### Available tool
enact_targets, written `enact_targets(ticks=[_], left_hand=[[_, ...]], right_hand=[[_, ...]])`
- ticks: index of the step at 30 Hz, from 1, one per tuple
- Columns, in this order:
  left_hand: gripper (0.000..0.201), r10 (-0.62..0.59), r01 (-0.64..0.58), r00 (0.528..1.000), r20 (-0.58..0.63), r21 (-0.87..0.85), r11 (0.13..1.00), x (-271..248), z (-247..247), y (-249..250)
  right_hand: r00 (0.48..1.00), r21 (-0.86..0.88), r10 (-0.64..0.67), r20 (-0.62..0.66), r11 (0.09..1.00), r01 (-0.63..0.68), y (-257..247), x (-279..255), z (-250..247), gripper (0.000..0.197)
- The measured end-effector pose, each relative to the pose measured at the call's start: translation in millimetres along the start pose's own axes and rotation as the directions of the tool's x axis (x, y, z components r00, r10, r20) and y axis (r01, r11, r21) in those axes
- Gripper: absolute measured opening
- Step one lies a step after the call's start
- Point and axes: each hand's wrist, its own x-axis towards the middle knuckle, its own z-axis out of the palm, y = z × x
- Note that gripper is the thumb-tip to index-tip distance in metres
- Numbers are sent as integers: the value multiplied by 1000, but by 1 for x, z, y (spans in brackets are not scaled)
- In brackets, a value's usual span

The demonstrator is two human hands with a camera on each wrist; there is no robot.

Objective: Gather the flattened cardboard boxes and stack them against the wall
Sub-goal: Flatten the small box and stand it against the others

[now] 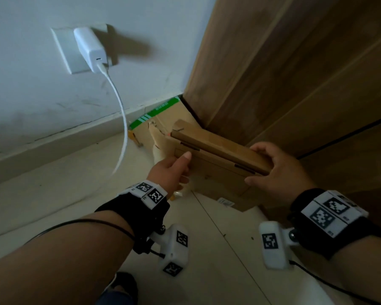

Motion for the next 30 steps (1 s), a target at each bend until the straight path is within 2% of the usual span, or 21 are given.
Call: enact_targets(ticks=[4,6,7,9,11,13,15,17,18,21,22,24,25,27,28,30], left_hand=[[38,11,-12,998,54,20,1000,-3,-2,-2],[31,-6,6,995,98,-6,1000,-5,-2,-2],[32,-22,27,991,128,-39,999,-6,-1,0],[52,-36,59,982,185,-117,991,-8,2,6],[67,-26,72,976,218,-204,976,-8,7,11],[72,-21,85,979,204,-308,947,-5,12,16],[82,-34,101,985,167,-408,907,0,15,21],[97,-56,111,990,127,-482,869,6,15,26],[97,-66,108,993,101,-496,862,9,15,27],[69,-118,90,993,-24,-511,855,22,12,23],[60,-139,82,987,-75,-511,856,26,10,19],[52,-157,57,976,-153,-511,857,35,3,12],[50,-156,44,972,-175,-519,854,39,-1,9],[49,-152,33,972,-179,-537,843,48,-9,2],[51,-152,38,974,-166,-545,837,52,-13,-1],[55,-154,54,979,-135,-556,830,59,-18,-8]], right_hand=[[1000,157,19,-2,987,-19,16,-2,-7,56],[998,157,44,-36,987,-38,17,-1,1,55],[996,123,53,-78,991,-43,17,0,7,55],[983,9,6,-186,1000,-4,14,3,22,54],[956,-120,-99,-277,990,68,5,3,36,52],[916,-254,-223,-332,957,141,-5,3,50,52],[886,-359,-336,-320,908,215,-12,3,64,56],[879,-428,-400,-260,864,266,-15,3,77,63],[880,-454,-413,-236,847,276,-15,4,83,67],[895,-489,-431,-116,809,326,-20,9,90,72],[905,-480,-423,-52,805,349,-22,10,91,73],[933,-379,-346,96,854,356,-20,12,95,70],[946,-323,-305,107,890,323,-18,12,98,68],[987,-185,-157,20,970,158,-8,16,106,64],[999,-109,-40,-27,993,37,-2,20,111,64],[979,85,196,-64,978,-190,9,32,121,68]])
